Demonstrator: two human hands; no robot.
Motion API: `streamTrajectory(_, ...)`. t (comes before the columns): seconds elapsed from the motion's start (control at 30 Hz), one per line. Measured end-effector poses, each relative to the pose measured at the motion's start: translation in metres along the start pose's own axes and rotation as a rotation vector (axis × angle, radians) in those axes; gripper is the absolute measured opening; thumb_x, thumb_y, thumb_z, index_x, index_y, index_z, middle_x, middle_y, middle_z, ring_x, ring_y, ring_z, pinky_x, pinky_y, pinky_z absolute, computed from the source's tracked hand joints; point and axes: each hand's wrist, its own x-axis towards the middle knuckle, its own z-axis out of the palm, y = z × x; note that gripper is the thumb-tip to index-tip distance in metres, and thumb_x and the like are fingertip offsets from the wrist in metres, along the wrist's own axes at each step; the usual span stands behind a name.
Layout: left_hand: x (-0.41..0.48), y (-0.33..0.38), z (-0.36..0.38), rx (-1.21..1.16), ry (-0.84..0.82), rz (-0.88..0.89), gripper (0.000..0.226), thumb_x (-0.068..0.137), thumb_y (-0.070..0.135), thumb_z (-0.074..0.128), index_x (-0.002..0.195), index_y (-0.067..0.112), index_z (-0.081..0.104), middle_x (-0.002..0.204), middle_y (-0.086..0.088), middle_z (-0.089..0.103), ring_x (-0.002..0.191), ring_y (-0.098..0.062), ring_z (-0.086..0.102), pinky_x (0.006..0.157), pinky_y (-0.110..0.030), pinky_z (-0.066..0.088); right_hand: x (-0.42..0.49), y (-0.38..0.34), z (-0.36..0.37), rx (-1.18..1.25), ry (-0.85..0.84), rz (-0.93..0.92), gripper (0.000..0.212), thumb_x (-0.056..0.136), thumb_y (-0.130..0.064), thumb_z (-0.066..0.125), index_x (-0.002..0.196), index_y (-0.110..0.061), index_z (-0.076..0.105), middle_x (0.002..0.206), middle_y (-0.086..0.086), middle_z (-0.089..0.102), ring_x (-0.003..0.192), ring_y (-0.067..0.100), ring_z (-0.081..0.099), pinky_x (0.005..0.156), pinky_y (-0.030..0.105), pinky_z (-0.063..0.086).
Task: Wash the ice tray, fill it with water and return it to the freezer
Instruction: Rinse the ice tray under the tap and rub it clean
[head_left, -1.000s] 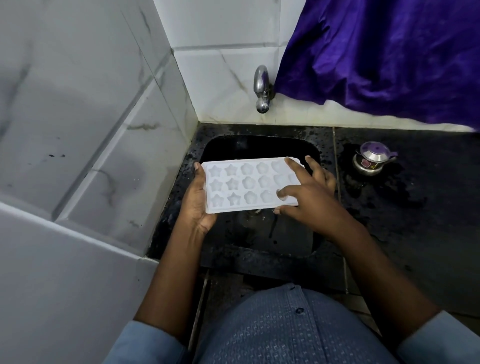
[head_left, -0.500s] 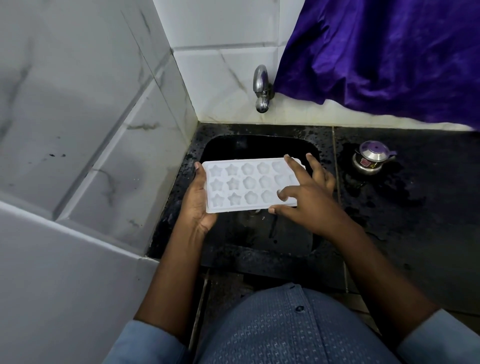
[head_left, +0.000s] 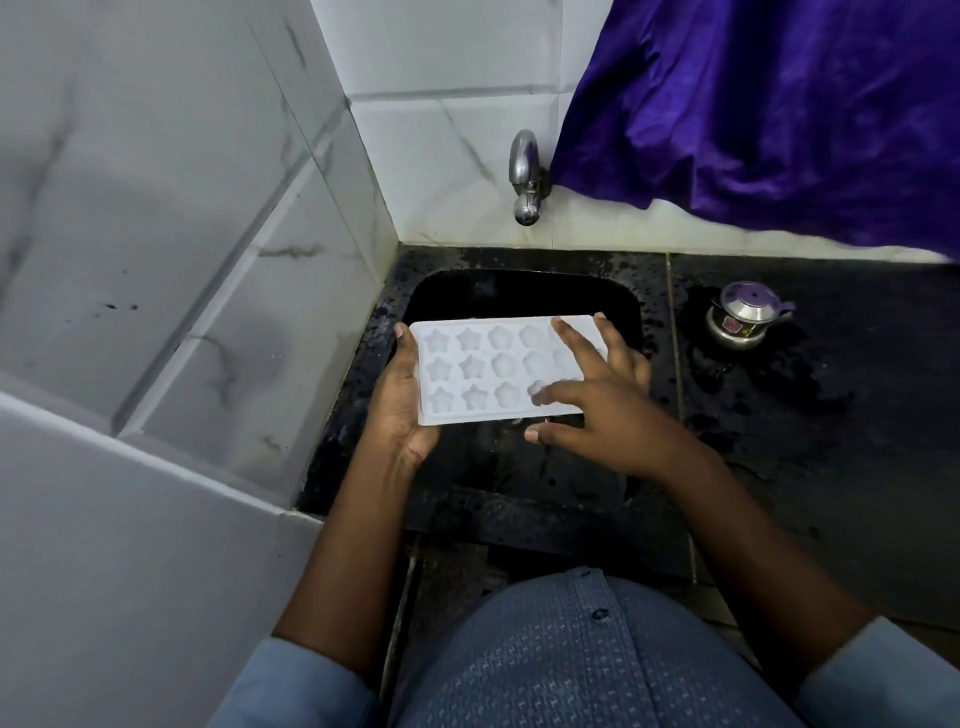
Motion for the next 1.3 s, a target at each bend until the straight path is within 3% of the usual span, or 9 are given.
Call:
streamTrajectory(0.1,0.0,-0.0012,-0.0012,0.007,0.002,-0.005,0.082,0.105,0.075,0.03,0.146,0.012,0.063,0.139,-0.017,0.072,0.122,-0.036,0.073,0.083,-0.049,0.066,0.001,0.0013,0.0017,0.008,0.042,0.001,0.05,0.077,-0.084,0.052,0.107,-0.046,0.066,0.174,-0.013,-0.004,0.156,0.02,-0.03,0.117,0.047,-0.004)
streamTrajectory(0.23,0.0016,-0.0011,0.0002,0.023,0.025,-0.003,0.082,0.105,0.075,0.031,0.149,0.013,0.061,0.14,-0.016,0.072,0.124,-0.037,0.072,0.085,-0.049,0.065,0.0016,0.0005,0.0035,-0.028,-0.033,0.018,0.056,0.079,-0.084,0.054,0.121,-0.048,0.065,0.174,-0.012,-0.01,0.153,0.02,-0.034,0.119,0.055,-0.002)
streamTrajectory(0.37,0.0015,-0.0012,0.0014,0.023,0.038,-0.012,0.083,0.104,0.076,0.032,0.149,0.012,0.061,0.141,-0.017,0.071,0.126,-0.037,0.071,0.09,-0.05,0.063,0.0024,0.0008,0.005,-0.012,-0.001,0.007,0.038,0.083,-0.072,0.067,0.11,-0.045,0.066,0.175,-0.01,-0.007,0.155,0.02,-0.031,0.119,0.054,-0.002)
streamTrajectory(0.5,0.0007,-0.0024,0.0039,0.014,0.049,-0.01,0.08,0.104,0.076,0.033,0.142,0.014,0.066,0.136,-0.016,0.074,0.119,-0.035,0.075,0.081,-0.048,0.066,0.005,-0.0002,0.0023,-0.048,-0.032,0.027,0.044,0.083,-0.074,0.065,0.116,-0.045,0.068,0.175,-0.009,-0.008,0.154,0.021,-0.031,0.119,0.053,-0.003)
streamTrajectory(0.67,-0.001,-0.0022,0.0065,0.028,0.055,-0.007,0.08,0.104,0.075,0.033,0.141,0.013,0.067,0.134,-0.016,0.075,0.117,-0.035,0.076,0.079,-0.047,0.066,0.0055,-0.0012,0.0039,-0.035,-0.005,0.02,0.037,0.084,-0.072,0.066,0.101,-0.04,0.061,0.175,-0.007,-0.002,0.156,0.021,-0.027,0.119,0.053,-0.001)
streamTrajectory(0.87,0.0009,0.0002,0.0072,0.018,0.036,-0.001,0.082,0.107,0.072,0.03,0.15,0.009,0.059,0.14,-0.018,0.071,0.124,-0.037,0.072,0.089,-0.049,0.065,0.0063,-0.0015,0.0025,-0.06,-0.049,0.032,0.045,0.084,-0.072,0.067,0.117,-0.042,0.067,0.175,-0.006,-0.003,0.155,0.02,-0.028,0.12,0.054,-0.002)
streamTrajectory(1.0,0.0008,-0.0001,0.0053,0.009,0.032,-0.007,0.082,0.108,0.071,0.028,0.154,0.009,0.056,0.144,-0.019,0.069,0.13,-0.04,0.068,0.097,-0.053,0.06,0.0063,-0.0013,0.002,-0.021,0.009,0.017,0.036,0.084,-0.068,0.071,0.109,-0.042,0.068,0.175,-0.007,0.0,0.156,0.02,-0.027,0.12,0.052,-0.005)
streamTrajectory(1.2,-0.0003,-0.0012,0.0061,0.017,0.034,-0.002,0.083,0.107,0.072,0.028,0.152,0.009,0.058,0.142,-0.019,0.07,0.127,-0.039,0.07,0.09,-0.051,0.064,0.0068,0.0,0.0052,-0.071,-0.08,0.032,0.053,0.082,-0.079,0.059,0.122,-0.044,0.065,0.175,-0.007,-0.008,0.155,0.022,-0.03,0.12,0.055,-0.002)
streamTrajectory(1.3,-0.0005,-0.0019,0.0042,0.011,0.046,-0.009,0.083,0.107,0.072,0.028,0.152,0.008,0.058,0.143,-0.019,0.069,0.13,-0.04,0.067,0.097,-0.052,0.06,0.0059,0.0008,0.0058,-0.028,-0.031,0.023,0.045,0.08,-0.079,0.055,0.108,-0.044,0.06,0.175,-0.008,-0.002,0.156,0.019,-0.027,0.118,0.05,-0.002)
